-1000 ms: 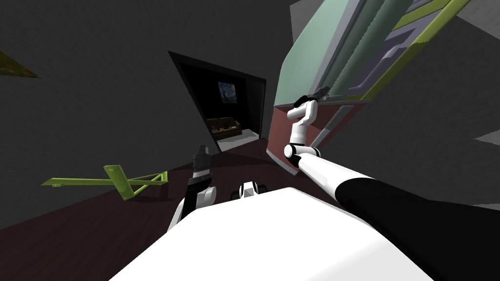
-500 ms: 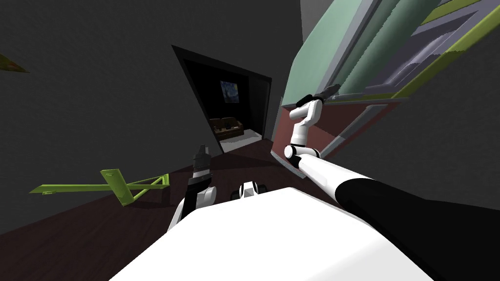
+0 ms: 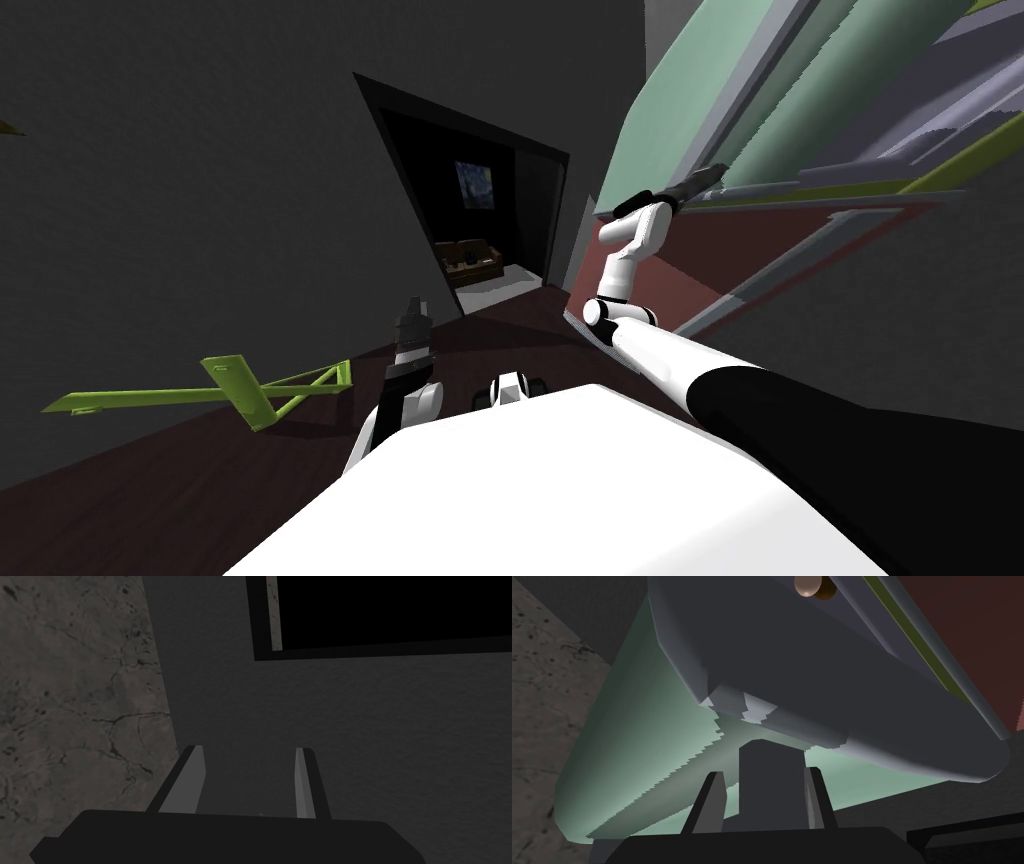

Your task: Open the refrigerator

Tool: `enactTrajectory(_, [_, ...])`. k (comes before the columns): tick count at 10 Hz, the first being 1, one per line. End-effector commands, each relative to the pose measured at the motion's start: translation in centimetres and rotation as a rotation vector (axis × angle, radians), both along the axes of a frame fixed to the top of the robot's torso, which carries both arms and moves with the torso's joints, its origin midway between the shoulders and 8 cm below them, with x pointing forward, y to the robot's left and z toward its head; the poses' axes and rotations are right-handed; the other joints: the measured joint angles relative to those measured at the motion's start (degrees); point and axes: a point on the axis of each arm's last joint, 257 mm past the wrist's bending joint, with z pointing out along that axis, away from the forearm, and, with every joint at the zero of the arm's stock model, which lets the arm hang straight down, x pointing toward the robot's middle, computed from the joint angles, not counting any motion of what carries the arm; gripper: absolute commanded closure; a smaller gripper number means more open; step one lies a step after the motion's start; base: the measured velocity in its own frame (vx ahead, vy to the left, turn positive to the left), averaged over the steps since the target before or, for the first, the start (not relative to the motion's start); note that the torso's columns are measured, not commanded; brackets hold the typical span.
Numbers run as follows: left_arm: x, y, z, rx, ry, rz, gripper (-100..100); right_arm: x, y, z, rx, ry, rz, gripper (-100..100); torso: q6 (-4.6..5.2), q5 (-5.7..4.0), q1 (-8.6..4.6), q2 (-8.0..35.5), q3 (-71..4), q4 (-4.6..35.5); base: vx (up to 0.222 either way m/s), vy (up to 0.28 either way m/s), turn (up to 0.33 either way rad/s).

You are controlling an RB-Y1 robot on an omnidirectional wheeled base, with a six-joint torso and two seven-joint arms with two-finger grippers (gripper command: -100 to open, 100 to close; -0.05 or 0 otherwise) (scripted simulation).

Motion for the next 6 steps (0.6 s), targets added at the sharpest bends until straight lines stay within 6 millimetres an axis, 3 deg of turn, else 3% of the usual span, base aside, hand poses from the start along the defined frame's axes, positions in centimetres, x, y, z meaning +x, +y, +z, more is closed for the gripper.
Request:
enactTrajectory(1, [0.0, 0.0, 0.0, 0.0, 0.0, 0.0, 0, -0.5, -0.1, 0.1, 0.001, 0.0, -0.015, 100, 0.01, 0.0, -0.11, 0.15, 0.08, 0.05, 0.049, 0.086, -0.024])
enactTrajectory(3, [0.0, 0.0, 0.0, 0.0, 0.0, 0.0, 0, -3.1, -0.9, 0.0, 0.0, 0.005, -0.097, 100, 0.29, -0.24, -0.38, 0.28, 0.27, 0.11, 0.19, 0.155, 0.01])
enactTrajectory(6, [0.0, 0.0, 0.0, 0.0, 0.0, 0.0, 0, -4.5, -1.2, 0.2, -0.003, 0.005, -0.136, 100, 0.1, -0.08, -0.25, -0.05, -0.06, -0.03, 0.226, 0.141, -0.01])
